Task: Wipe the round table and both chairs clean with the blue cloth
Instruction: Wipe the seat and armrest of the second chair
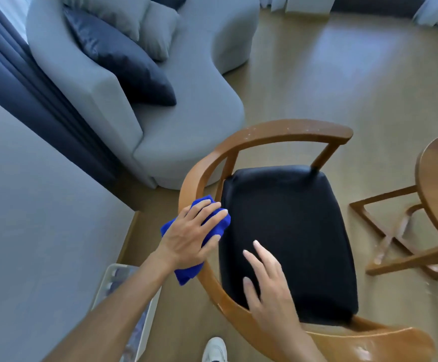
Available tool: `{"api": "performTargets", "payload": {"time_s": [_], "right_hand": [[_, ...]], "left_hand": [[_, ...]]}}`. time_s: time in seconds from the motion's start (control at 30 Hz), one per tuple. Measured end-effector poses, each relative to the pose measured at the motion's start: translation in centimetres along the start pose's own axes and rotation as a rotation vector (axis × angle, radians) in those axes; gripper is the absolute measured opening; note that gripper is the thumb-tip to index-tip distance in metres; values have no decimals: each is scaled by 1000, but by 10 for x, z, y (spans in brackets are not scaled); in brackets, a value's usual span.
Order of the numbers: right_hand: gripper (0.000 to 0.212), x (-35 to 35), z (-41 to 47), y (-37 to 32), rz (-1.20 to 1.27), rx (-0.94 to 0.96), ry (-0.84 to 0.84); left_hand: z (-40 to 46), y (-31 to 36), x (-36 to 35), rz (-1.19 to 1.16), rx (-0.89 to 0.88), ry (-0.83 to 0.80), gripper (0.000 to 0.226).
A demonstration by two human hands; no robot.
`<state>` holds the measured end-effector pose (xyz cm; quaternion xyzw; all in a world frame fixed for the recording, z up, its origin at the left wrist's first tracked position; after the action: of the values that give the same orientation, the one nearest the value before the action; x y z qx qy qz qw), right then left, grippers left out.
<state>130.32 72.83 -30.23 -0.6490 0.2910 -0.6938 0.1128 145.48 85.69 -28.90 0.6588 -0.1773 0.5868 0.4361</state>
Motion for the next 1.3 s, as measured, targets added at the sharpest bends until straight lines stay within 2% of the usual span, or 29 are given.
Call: {"api": "performTargets", "payload": {"time_s": [0.1,0.2,0.3,0.43,0.53,0.67,0.73,0.83,0.9,1.0,1.1,1.2,1.3], "right_hand": [[60,-12,50,-64,23,286,8],[69,-31,77,-79,-23,367,-100],[71,-34,91,-80,-164,472,-67],[60,-34,112,-84,-319,584,40],[54,-36,134,-91,-242,621,59],[59,-40,204,-89,-119,491,-32],[58,-44,241,-85,-231,522,-72],[47,-52,279,-73,-392,574,-72],[41,-61,299,-65,-394,564,-73],[46,-75,325,-45,-350,561,-116],[44,-61,349,-14,-352,560,-21],[40,-37,371,18,-424,548,96],[40,-6,394,62,-476,394,170]], "left_hand": [[-1,-12,11,-55,6,75,47],[-2,-27,25,-51,98,200,41],[-2,-34,33,-12,168,261,37],[-11,-59,55,-70,521,445,41],[-19,-65,69,-113,676,576,42],[-22,-51,65,-103,686,632,45],[-15,-44,53,-115,697,601,46],[11,-39,27,-142,734,478,50],[36,-46,9,-183,773,359,56],[74,-67,-11,-158,785,185,62],[114,-94,-21,4,767,42,59],[138,-115,-39,57,830,-83,62],[142,-128,-48,105,917,-110,72]]}}
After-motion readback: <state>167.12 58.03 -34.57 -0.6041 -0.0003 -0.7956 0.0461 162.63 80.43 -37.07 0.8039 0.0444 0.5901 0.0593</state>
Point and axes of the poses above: each hand's wrist, its own z-axis towards the middle knuckle, its own x-axis out of the back of the hand, y = z × x, the point moved 6 cm from there along z, towards the middle knuckle, and after that the axes turned 7 degrees about -z, right-handed, at the moved point
